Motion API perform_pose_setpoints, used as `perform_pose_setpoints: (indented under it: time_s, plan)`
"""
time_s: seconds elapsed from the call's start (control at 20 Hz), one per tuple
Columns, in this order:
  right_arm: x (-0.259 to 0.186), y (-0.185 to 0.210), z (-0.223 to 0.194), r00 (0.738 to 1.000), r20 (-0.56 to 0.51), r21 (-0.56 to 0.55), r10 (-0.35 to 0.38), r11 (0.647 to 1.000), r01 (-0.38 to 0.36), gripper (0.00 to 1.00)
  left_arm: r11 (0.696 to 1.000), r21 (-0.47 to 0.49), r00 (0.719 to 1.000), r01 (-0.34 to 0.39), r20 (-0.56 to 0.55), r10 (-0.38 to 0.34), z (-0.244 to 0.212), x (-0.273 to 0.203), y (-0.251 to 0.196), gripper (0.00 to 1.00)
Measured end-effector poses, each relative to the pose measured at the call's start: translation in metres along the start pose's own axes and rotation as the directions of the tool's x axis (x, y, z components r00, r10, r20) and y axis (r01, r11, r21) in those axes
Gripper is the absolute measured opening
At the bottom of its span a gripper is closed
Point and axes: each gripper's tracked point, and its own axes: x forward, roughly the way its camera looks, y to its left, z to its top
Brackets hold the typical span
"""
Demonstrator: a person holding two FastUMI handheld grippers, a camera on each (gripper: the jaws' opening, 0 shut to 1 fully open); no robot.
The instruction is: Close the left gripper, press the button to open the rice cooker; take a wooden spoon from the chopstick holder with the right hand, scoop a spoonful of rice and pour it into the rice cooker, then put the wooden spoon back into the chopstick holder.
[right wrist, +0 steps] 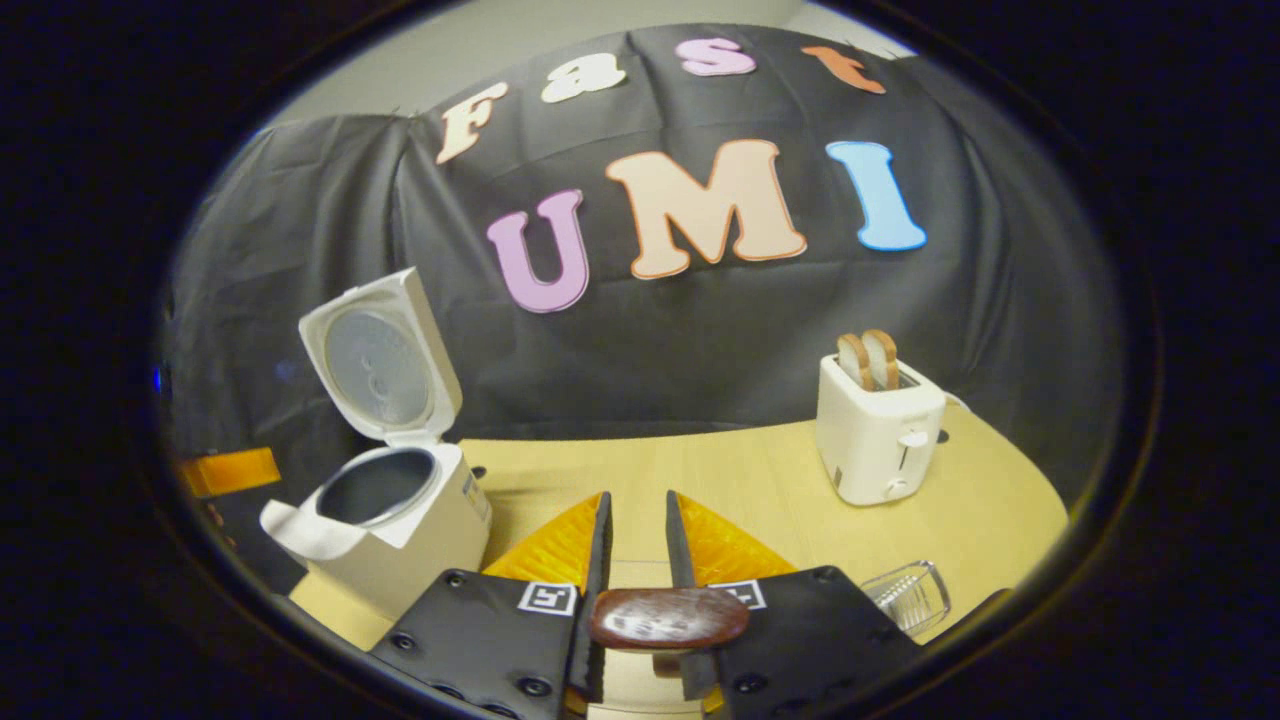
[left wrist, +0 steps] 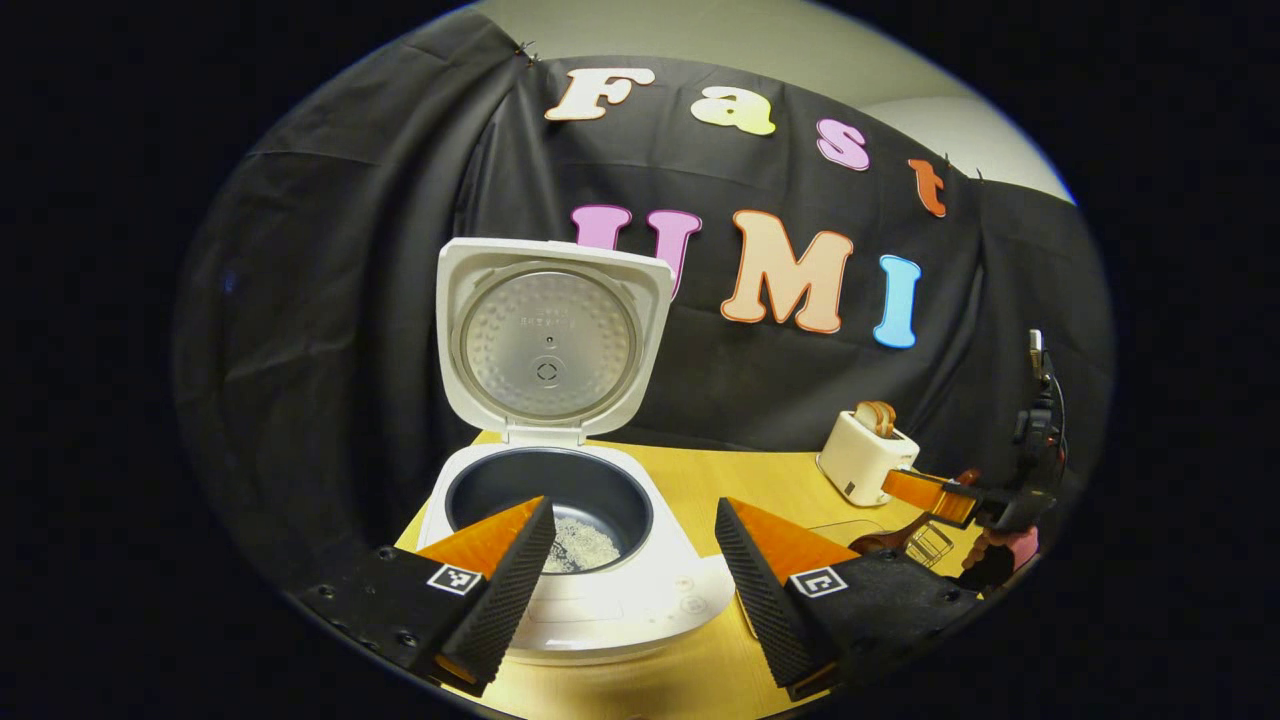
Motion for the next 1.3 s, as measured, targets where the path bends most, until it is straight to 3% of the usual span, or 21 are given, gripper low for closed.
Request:
perform_pose_setpoints:
  time_s: [0.2, 0.3, 0.45, 0.65, 0.8, 1.0, 1.3]
  plan:
    - [0.019, 0.004, -0.021, 1.0, -0.011, -0.144, -0.014, 0.989, 0.012, 0.31, 1.0, 0.004, 1.0, 0.015, -0.011, -0.015, -0.004, 0.001, 0.003, 0.95]
    - [0.026, 0.01, -0.034, 0.999, -0.031, -0.146, -0.008, 0.989, 0.003, 0.31, 1.0, 0.012, 1.0, 0.013, -0.015, -0.013, -0.005, 0.002, 0.008, 0.95]
    - [0.031, 0.027, -0.042, 0.998, -0.057, -0.017, 0.039, 0.999, -0.04, 0.32, 1.0, 0.025, 1.0, 0.005, -0.018, -0.005, -0.005, 0.002, 0.018, 0.95]
    - [0.029, 0.038, -0.048, 0.996, -0.079, 0.166, 0.04, 0.986, -0.026, 0.32, 1.0, 0.03, 1.0, 0.003, -0.014, -0.003, -0.004, 0.002, 0.024, 0.95]
    - [0.029, 0.033, -0.046, 0.995, -0.091, 0.332, 0.034, 0.943, -0.002, 0.32, 0.999, 0.031, 1.0, 0.012, -0.018, -0.012, -0.006, 0.003, 0.021, 0.95]
    - [0.024, 0.008, -0.044, 0.996, -0.087, 0.547, 0.016, 0.837, 0.035, 0.32, 0.999, 0.025, 0.999, 0.036, -0.017, -0.036, -0.007, 0.002, 0.012, 0.95]
    - [-0.002, -0.01, -0.009, 0.999, -0.034, 0.6, -0.024, 0.799, 0.04, 0.31, 0.998, 0.019, 0.999, 0.054, -0.006, -0.053, -0.003, 0.0, 0.005, 0.95]
